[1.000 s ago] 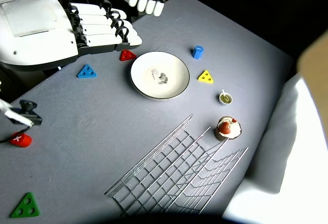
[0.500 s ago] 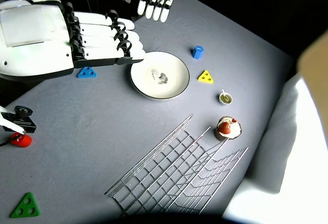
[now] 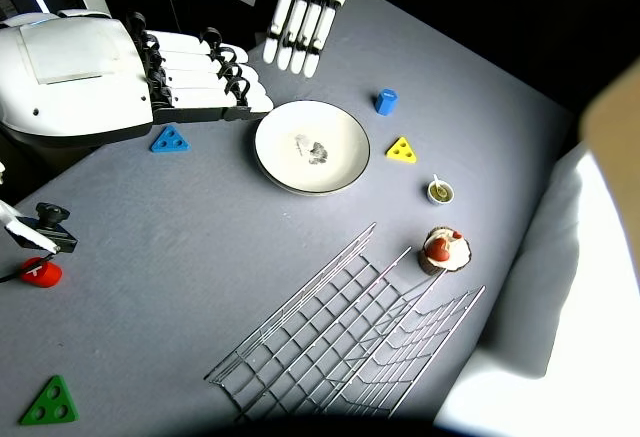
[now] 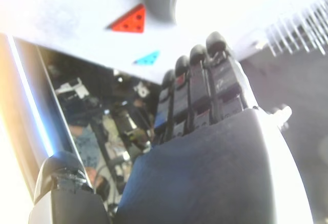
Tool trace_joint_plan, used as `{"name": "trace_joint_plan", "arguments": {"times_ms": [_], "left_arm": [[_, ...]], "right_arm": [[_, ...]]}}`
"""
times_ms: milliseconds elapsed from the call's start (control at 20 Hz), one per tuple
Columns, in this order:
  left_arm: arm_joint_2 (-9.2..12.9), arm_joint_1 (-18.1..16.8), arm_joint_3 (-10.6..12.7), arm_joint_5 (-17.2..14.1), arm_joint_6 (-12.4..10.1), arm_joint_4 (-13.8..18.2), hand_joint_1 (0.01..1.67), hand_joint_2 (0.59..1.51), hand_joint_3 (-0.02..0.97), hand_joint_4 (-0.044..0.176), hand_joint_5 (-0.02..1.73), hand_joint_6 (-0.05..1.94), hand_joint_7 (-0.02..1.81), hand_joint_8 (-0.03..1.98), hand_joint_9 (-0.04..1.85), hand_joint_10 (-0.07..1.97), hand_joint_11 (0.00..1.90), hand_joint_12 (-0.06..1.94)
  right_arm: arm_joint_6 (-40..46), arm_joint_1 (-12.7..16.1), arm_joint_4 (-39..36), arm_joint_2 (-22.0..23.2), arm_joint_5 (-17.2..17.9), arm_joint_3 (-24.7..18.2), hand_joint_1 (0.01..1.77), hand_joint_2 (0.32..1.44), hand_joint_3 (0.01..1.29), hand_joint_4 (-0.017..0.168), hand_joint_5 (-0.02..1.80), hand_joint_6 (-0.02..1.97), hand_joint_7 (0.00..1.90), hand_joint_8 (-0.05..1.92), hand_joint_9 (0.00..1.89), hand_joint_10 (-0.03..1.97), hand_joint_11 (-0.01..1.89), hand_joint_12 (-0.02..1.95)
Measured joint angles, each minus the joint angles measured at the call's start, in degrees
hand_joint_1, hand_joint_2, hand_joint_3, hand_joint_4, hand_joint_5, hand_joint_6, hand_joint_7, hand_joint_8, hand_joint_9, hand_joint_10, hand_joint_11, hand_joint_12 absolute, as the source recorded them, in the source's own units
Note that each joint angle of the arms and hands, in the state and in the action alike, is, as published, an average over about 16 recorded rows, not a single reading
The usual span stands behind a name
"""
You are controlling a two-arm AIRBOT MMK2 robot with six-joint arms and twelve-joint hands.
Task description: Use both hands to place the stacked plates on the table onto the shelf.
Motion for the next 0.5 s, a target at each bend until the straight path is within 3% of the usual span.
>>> {"name": "trace_joint_plan", "arguments": {"times_ms": [500], "left_arm": [[-7.4,0.0,5.5,3.3,0.0,-1.5,0.1,0.892,0.004,-0.001,0.1,0.0,0.13,0.02,0.14,0.0,0.15,0.06]], "right_arm": [[4.5,0.5,-5.6,-0.7,0.0,0.8,0.01,0.94,0.02,-0.004,0.18,0.01,0.23,0.0,0.23,0.0,0.19,0.03]]}}
